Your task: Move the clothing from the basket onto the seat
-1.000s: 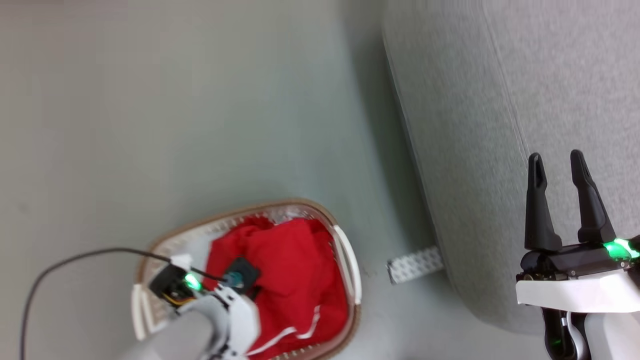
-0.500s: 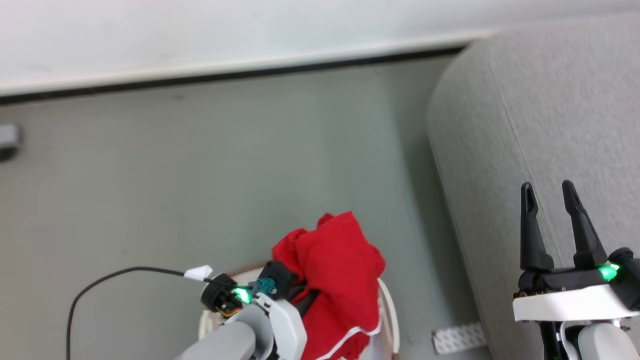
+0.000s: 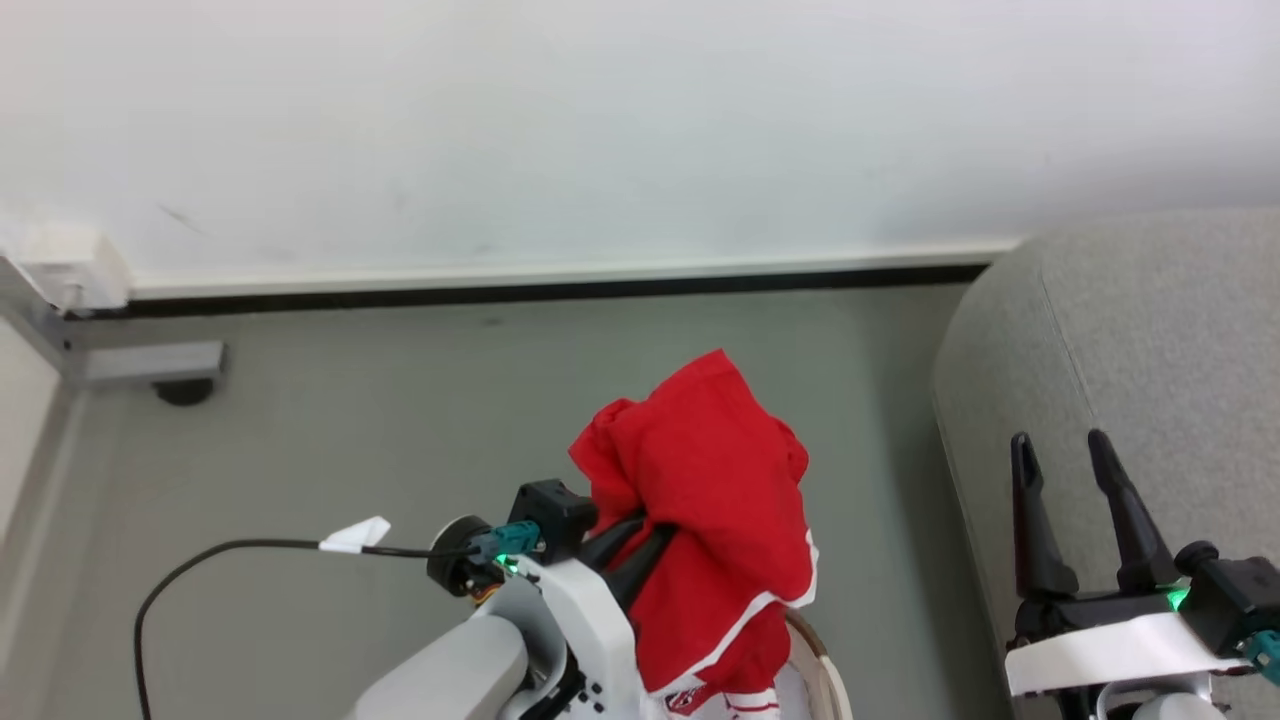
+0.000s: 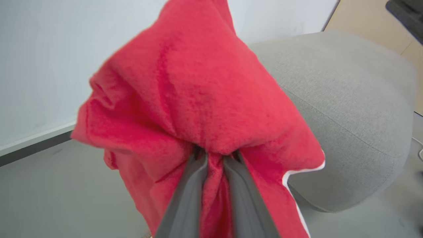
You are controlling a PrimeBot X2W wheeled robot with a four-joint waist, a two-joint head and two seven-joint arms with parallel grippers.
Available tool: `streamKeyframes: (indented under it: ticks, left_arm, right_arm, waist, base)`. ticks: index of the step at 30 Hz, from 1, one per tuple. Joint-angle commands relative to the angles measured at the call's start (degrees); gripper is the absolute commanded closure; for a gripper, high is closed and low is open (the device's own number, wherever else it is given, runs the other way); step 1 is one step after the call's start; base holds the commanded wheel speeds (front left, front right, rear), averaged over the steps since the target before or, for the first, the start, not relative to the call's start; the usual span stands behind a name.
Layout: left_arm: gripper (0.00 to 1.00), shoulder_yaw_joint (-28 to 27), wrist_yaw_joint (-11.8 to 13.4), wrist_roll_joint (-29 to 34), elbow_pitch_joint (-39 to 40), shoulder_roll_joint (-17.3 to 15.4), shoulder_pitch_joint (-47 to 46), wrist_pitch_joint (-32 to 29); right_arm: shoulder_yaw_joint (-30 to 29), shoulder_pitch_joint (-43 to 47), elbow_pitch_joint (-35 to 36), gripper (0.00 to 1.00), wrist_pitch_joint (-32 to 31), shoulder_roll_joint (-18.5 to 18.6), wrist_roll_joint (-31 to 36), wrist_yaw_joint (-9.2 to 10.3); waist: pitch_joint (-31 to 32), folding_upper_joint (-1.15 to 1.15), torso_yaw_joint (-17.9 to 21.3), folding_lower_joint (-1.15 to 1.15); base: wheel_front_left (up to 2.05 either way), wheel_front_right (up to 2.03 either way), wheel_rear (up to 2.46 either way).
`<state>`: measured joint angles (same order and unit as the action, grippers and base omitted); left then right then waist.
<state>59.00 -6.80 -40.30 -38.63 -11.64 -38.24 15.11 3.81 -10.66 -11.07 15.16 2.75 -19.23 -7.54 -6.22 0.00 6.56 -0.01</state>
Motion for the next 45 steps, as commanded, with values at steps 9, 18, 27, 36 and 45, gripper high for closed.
streamKeyframes:
  ticks: [9, 18, 27, 36, 45]
  left_arm:
    - [1.00, -4.0, 2.0, -0.6, 7.2, -1.5, -0.1, 0.1]
    - [1.00, -7.8, 4.9, -2.2, 15.7, -4.3, -3.4, -0.9]
    - [1.00, -9.6, 7.6, -2.8, 23.0, -6.6, -3.5, -2.5]
    - [1.00, -9.2, 8.1, -3.4, 25.3, -6.7, -1.8, -2.6]
    - [1.00, -8.1, 7.6, -4.0, 24.5, -5.8, -1.6, -3.2]
  right_arm:
    - [2.3, 2.5, -1.7, 0.00, 0.0, 0.2, -1.3, 0.10]
    - [5.7, 2.9, -1.9, 0.00, 0.0, 0.2, -2.4, 0.10]
    - [8.9, 2.7, -1.1, 0.00, 0.0, 0.2, -3.5, 0.10]
    - [16.1, 0.4, -2.5, 0.00, 0.0, 0.2, -4.9, 0.10]
    - [30.3, -5.0, -6.8, 0.00, 0.0, 1.8, -4.1, 0.10]
  waist:
    - [6.2, 0.00, -3.4, 0.01]
    - [7.4, 0.00, -4.8, 0.01]
    - [7.2, 0.00, -5.7, 0.01]
    - [6.5, 0.00, -7.2, 0.01]
    - [6.8, 0.00, -9.0, 0.01]
  base:
    - [0.00, 0.00, 0.00]
    - [0.00, 0.00, 0.00]
    - [0.00, 0.00, 0.00]
    - [0.00, 0.00, 0.00]
    - [0.00, 0.00, 0.00]
